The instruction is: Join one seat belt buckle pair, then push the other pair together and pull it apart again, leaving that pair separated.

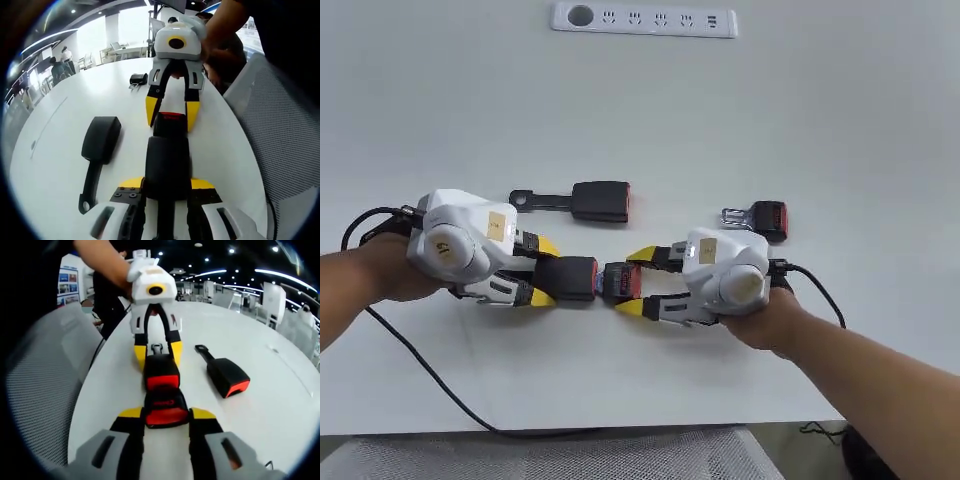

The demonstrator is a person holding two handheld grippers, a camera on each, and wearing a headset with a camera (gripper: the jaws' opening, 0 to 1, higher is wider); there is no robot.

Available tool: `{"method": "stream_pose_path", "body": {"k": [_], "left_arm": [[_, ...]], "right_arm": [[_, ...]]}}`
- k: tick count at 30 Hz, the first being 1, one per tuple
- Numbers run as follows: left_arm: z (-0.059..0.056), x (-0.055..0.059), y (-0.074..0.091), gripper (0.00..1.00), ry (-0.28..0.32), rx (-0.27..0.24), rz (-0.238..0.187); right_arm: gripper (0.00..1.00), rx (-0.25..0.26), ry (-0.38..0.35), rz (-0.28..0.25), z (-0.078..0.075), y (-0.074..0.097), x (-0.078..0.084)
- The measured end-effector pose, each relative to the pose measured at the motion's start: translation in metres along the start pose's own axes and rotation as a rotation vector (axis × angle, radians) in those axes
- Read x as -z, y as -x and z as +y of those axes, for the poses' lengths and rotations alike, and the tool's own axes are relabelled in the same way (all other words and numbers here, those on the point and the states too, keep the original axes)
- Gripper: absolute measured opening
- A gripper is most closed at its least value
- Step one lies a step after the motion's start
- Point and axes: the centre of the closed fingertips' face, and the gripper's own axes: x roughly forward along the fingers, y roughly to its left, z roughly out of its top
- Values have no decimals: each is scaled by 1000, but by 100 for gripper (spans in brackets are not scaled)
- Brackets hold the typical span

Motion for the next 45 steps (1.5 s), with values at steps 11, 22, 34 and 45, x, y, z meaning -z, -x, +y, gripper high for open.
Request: {"method": "stream_pose_path", "body": {"k": [11,22,34,45], "left_arm": [[1,0,-1,33,-17,-3,27],[1,0,-1,34,-36,-10,69],[0,1,1,38,12,-32,126],[1,-15,15,70,76,-88,42]], "right_arm": [[34,4,-9,-1,0,0,0],[35,22,40,47,1,-2,1],[41,85,33,86,-7,2,-3],[70,159,-49,21,-17,31,-15]]}}
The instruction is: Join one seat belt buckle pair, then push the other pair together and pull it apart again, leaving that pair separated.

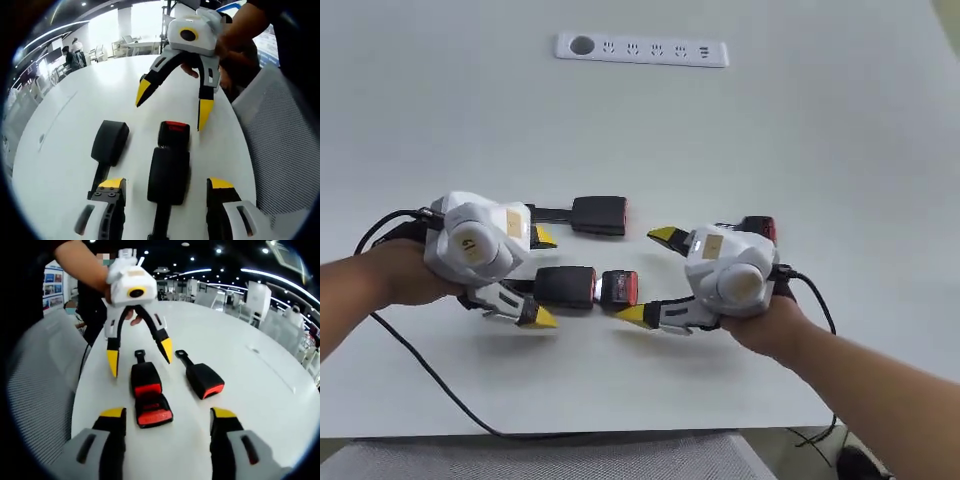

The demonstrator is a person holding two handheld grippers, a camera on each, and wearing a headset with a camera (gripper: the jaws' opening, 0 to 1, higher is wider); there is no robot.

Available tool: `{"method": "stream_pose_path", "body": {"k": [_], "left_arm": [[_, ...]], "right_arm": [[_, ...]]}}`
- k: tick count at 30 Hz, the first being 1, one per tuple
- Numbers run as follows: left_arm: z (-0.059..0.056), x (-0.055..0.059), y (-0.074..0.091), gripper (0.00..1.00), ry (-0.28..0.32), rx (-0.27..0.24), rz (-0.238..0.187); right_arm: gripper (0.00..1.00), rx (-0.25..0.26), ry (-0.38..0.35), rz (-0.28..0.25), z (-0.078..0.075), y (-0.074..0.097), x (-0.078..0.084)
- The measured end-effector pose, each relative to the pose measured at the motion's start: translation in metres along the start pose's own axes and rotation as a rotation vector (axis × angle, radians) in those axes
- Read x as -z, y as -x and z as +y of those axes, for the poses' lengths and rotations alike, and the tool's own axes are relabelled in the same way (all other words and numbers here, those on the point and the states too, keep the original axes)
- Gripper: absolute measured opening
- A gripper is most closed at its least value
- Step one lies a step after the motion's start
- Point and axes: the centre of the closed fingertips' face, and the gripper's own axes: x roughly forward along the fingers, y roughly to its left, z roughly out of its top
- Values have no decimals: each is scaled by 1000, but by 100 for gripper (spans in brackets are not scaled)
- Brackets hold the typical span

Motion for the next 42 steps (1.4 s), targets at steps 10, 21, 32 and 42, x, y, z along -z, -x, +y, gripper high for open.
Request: {"method": "stream_pose_path", "body": {"k": [10,21,32,42], "left_arm": [[5,-20,8,76,-13,-31,-35],[28,-35,22,82,-34,-81,-75],[59,-45,30,82,-42,-109,-99],[75,-48,22,80,-49,-98,-104]], "right_arm": [[74,19,7,6,-7,20,4],[76,58,-42,-4,-45,56,12],[74,67,-36,43,-86,79,31],[71,33,-61,85,-99,86,47]]}}
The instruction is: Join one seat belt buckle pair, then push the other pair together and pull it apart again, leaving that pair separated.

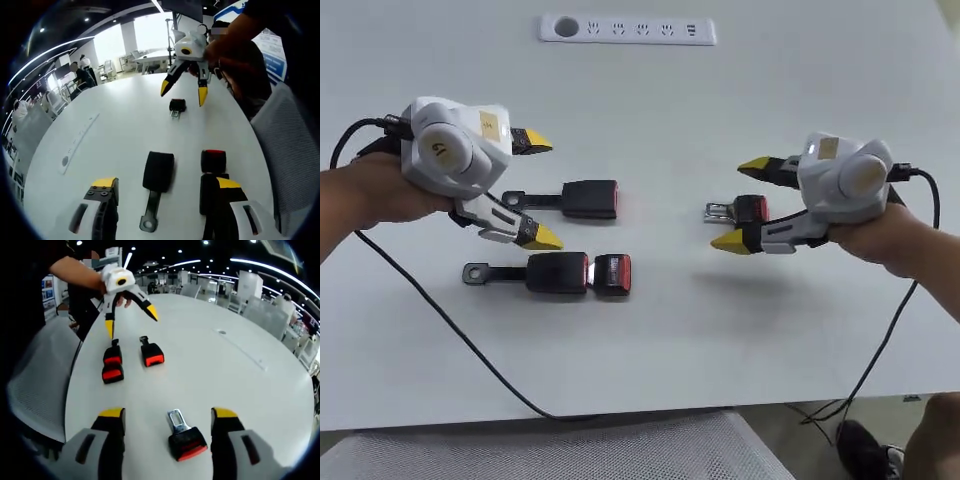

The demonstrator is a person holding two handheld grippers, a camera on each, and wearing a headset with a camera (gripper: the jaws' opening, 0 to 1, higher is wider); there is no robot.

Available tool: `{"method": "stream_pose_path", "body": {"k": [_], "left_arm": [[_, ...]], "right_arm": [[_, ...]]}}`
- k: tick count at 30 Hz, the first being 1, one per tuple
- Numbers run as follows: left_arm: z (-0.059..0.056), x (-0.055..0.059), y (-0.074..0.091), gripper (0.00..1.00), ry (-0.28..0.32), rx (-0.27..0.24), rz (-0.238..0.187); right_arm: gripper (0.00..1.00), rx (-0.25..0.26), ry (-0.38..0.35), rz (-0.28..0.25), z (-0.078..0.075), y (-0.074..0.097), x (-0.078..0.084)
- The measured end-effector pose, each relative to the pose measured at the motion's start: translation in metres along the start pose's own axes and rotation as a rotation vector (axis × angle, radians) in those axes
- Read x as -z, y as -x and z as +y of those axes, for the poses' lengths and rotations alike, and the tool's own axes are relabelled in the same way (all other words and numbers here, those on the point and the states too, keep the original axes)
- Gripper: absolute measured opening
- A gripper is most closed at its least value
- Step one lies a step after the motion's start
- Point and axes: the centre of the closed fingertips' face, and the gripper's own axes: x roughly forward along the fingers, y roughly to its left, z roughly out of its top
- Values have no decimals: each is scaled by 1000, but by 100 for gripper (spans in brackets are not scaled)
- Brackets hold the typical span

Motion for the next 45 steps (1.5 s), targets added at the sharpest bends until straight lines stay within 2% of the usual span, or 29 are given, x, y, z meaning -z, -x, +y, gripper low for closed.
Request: {"method": "stream_pose_path", "body": {"k": [10,14,18,25,29,31,33,34,37,42,44,45], "left_arm": [[8,11,-19,80,14,30,19],[10,17,-28,79,40,37,26],[9,23,-37,78,46,52,42],[11,26,-51,72,48,69,56],[9,36,-60,66,43,80,89],[7,37,-62,64,36,91,89],[7,38,-64,63,23,90,98],[9,34,-65,63,33,88,74],[10,33,-66,61,32,88,76],[12,33,-66,58,21,90,72],[11,29,-66,51,11,95,62],[11,31,-64,46,4,98,70]], "right_arm": [[67,-33,-24,58,-10,1,27],[66,-42,-29,77,-16,0,35],[64,-61,-26,104,-19,-2,45],[60,-85,-9,139,-21,-1,56],[58,-101,10,162,-21,0,63],[57,-104,34,163,-22,0,64],[55,-100,25,159,-23,-1,63],[55,-99,24,157,-24,-1,63],[53,-96,53,156,-25,-2,64],[48,-88,55,149,-28,-2,64],[43,-87,64,148,-29,-2,64],[39,-88,73,146,-30,-3,63]]}}
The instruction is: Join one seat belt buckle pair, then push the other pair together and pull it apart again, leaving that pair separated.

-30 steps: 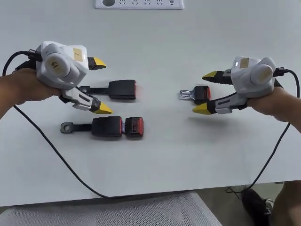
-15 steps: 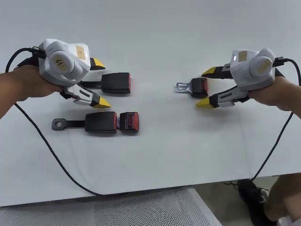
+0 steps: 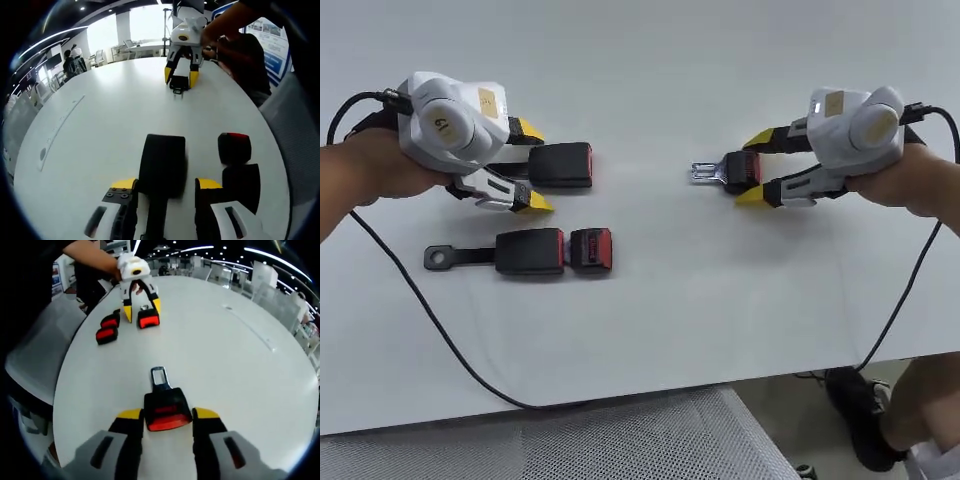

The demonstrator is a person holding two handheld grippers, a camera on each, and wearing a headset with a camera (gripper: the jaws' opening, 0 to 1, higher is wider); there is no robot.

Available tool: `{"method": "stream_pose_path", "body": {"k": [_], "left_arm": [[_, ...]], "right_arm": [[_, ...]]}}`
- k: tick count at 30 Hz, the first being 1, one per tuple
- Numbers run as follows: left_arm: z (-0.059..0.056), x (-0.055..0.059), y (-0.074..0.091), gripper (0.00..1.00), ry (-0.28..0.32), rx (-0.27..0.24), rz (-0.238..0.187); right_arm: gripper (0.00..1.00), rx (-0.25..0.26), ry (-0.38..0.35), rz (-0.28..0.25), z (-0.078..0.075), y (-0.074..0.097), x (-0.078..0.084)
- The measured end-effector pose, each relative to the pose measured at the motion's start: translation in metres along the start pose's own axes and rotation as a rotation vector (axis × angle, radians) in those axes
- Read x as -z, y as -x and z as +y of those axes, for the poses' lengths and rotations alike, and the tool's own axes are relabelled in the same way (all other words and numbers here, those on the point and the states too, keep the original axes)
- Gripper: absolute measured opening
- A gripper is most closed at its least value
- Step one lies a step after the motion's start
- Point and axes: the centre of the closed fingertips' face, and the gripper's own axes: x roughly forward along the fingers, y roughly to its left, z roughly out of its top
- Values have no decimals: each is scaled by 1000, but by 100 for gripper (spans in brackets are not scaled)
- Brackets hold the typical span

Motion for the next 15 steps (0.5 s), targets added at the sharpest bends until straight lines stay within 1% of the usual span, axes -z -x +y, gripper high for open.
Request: {"method": "stream_pose_path", "body": {"k": [1,2,3,4,5,7,9,12,15], "left_arm": [[1,0,0,42,1,-5,-3],[1,-2,0,40,4,0,-7],[4,-1,2,37,4,-6,-2],[6,0,3,33,-9,-9,4],[5,-1,2,33,-16,0,3],[4,-2,4,33,-56,13,15],[4,-3,5,33,-66,22,26],[4,-2,5,33,-65,31,29],[5,0,6,33,-52,36,20]], "right_arm": [[39,-1,-1,2,0,0,1],[39,-4,2,-3,0,0,0],[39,-6,4,-5,0,0,0],[38,-5,9,-6,-1,0,1],[38,-6,8,-10,-1,0,1],[37,-7,9,-17,-2,0,1],[37,-7,9,-26,-2,0,1],[37,-6,7,-38,-2,0,1],[36,2,-9,-61,-2,0,1]]}}
